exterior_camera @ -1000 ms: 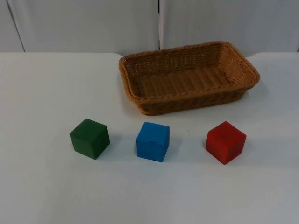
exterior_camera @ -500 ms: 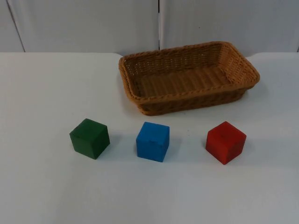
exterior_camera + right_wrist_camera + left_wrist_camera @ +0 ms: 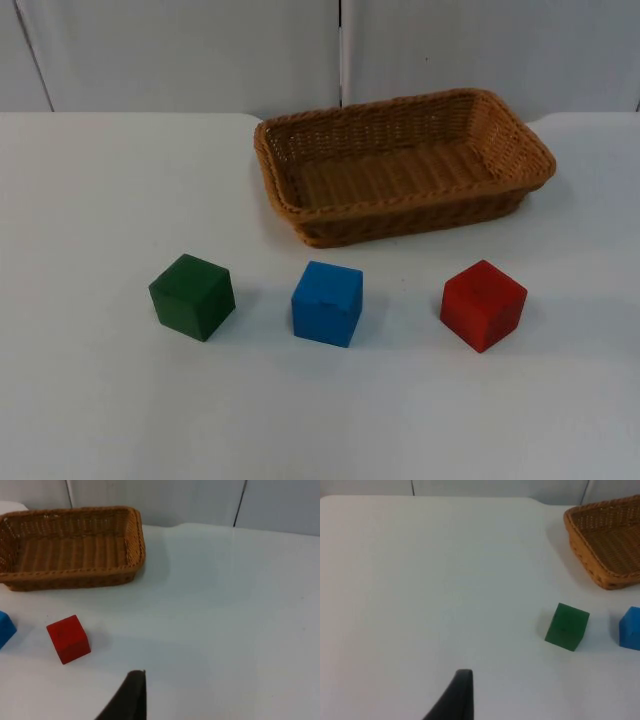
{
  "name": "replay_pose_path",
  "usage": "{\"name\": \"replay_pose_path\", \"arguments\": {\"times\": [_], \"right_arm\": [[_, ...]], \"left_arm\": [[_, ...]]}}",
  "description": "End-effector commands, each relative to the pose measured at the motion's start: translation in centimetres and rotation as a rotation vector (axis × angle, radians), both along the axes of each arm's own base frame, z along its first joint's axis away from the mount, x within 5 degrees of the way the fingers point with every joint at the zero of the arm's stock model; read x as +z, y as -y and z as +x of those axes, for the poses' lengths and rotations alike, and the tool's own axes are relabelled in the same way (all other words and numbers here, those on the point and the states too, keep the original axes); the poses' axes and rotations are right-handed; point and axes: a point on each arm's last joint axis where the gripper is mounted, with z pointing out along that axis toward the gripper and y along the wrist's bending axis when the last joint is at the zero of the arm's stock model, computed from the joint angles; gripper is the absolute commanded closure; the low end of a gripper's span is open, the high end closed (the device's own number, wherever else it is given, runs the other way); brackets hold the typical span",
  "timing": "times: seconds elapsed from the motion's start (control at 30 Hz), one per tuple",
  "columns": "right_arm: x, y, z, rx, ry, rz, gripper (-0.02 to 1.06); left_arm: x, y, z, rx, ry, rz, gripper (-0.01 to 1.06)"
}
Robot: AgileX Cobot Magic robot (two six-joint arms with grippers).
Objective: Pick up one cube with each hand and place exactly two cubes into the same basket, leaving the remaining cube outside.
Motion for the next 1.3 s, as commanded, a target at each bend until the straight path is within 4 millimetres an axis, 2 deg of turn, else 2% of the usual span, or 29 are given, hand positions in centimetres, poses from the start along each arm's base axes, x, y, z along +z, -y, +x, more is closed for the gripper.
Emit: {"name": "replay_pose_path", "arguments": {"times": [0.0,0.23,0.3,0.4,0.87,1.27], "right_arm": [[0.7,0.0,0.9,-0.004,-0.002,-0.006,-0.01],[1.8,-0.3,3.9,-0.003,-0.078,-0.014,-0.01],[1.8,-0.3,4.2,-0.003,-0.085,-0.014,-0.01],[2.0,-0.5,6.2,-0.003,-0.139,-0.019,-0.01],[1.3,-1.0,11.2,0.000,-0.277,-0.035,-0.01],[-0.1,-1.4,13.2,0.011,-0.353,-0.022,-0.01]], "left_arm": [[0.2,0.0,0.7,0.000,0.002,-0.010,0.00],[0.1,0.2,2.5,-0.016,-0.025,-0.012,0.00],[0.0,0.2,2.6,-0.017,-0.030,-0.013,0.00],[-0.2,0.3,3.5,-0.038,-0.059,-0.011,0.00],[-1.6,0.4,7.0,-0.078,-0.168,0.008,0.00],[-0.5,1.1,10.2,-0.159,-0.204,-0.033,0.00]]}}
